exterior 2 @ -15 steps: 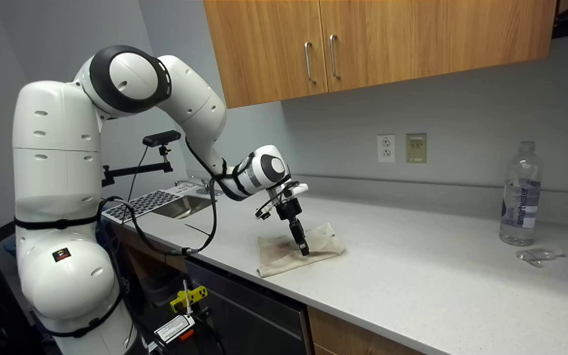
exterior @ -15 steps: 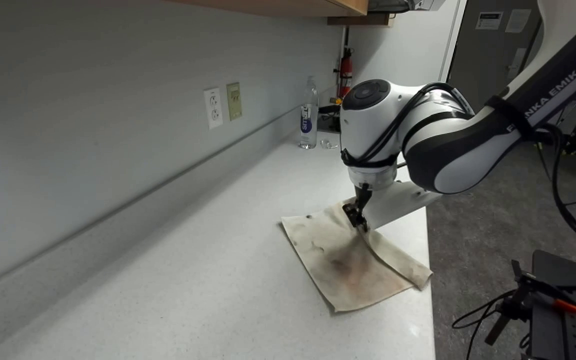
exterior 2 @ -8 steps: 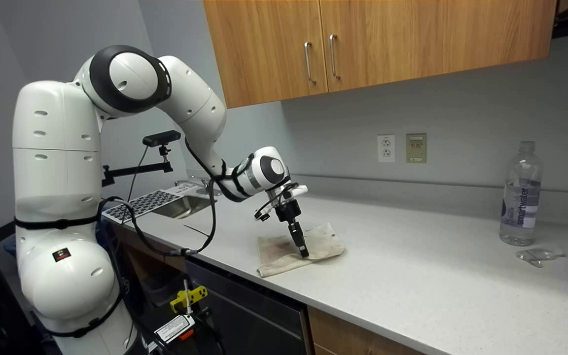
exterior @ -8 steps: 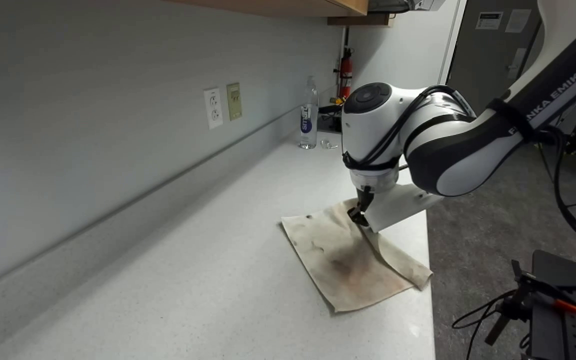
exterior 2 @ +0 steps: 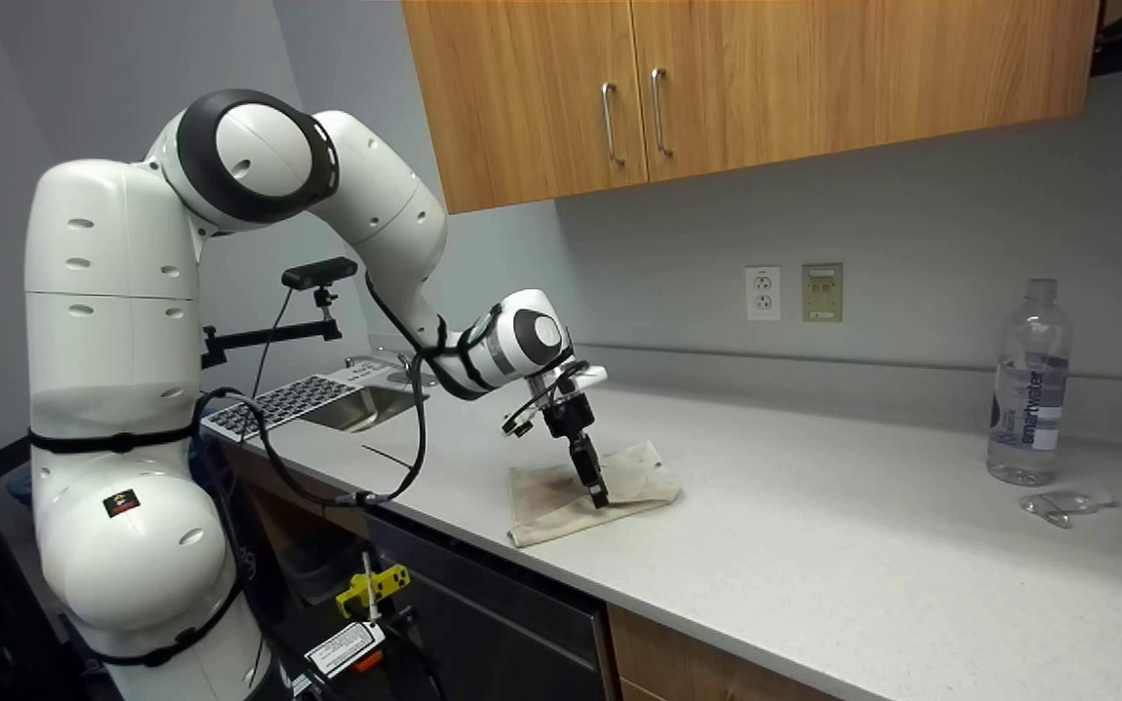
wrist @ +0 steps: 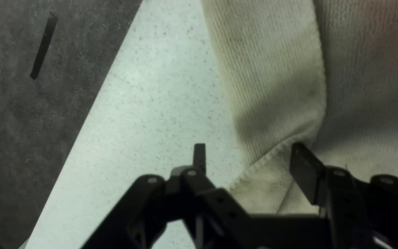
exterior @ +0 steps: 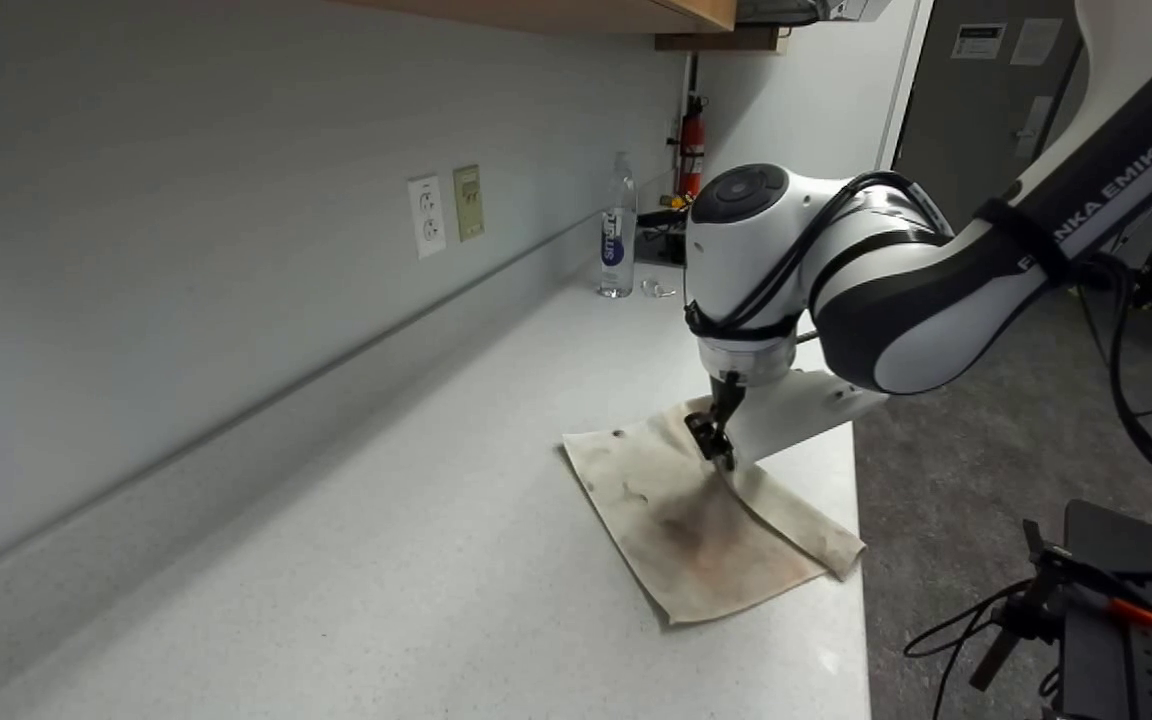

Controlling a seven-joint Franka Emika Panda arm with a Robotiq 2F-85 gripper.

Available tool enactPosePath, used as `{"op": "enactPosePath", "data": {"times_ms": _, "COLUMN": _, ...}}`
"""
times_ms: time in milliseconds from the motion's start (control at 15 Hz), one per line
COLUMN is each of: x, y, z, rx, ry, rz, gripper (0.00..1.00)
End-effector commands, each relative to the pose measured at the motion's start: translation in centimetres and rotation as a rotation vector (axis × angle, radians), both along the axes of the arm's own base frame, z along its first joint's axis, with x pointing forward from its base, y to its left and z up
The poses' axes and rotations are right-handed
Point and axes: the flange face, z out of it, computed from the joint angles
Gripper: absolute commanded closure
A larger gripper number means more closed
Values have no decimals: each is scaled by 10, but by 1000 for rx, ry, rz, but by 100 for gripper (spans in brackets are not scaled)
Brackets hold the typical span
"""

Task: Unfold the white towel

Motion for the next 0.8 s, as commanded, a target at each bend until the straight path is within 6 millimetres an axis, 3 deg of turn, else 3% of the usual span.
{"op": "enactPosePath", "data": {"times_ms": 0, "x": -3, "y": -7, "z": -2, "rx": 68, "ry": -47, "rz": -26, "gripper": 3}}
{"op": "enactPosePath", "data": {"times_ms": 333, "x": -2, "y": -15, "z": -14, "rx": 126, "ry": -84, "rz": -34, "gripper": 0}}
{"op": "enactPosePath", "data": {"times_ms": 400, "x": -3, "y": -16, "z": -15, "rx": 130, "ry": -88, "rz": -37, "gripper": 17}}
{"op": "enactPosePath", "data": {"times_ms": 467, "x": -3, "y": -16, "z": -16, "rx": 132, "ry": -90, "rz": -39, "gripper": 28}}
{"op": "enactPosePath", "data": {"times_ms": 733, "x": -5, "y": -17, "z": -16, "rx": 129, "ry": -90, "rz": -28, "gripper": 58}}
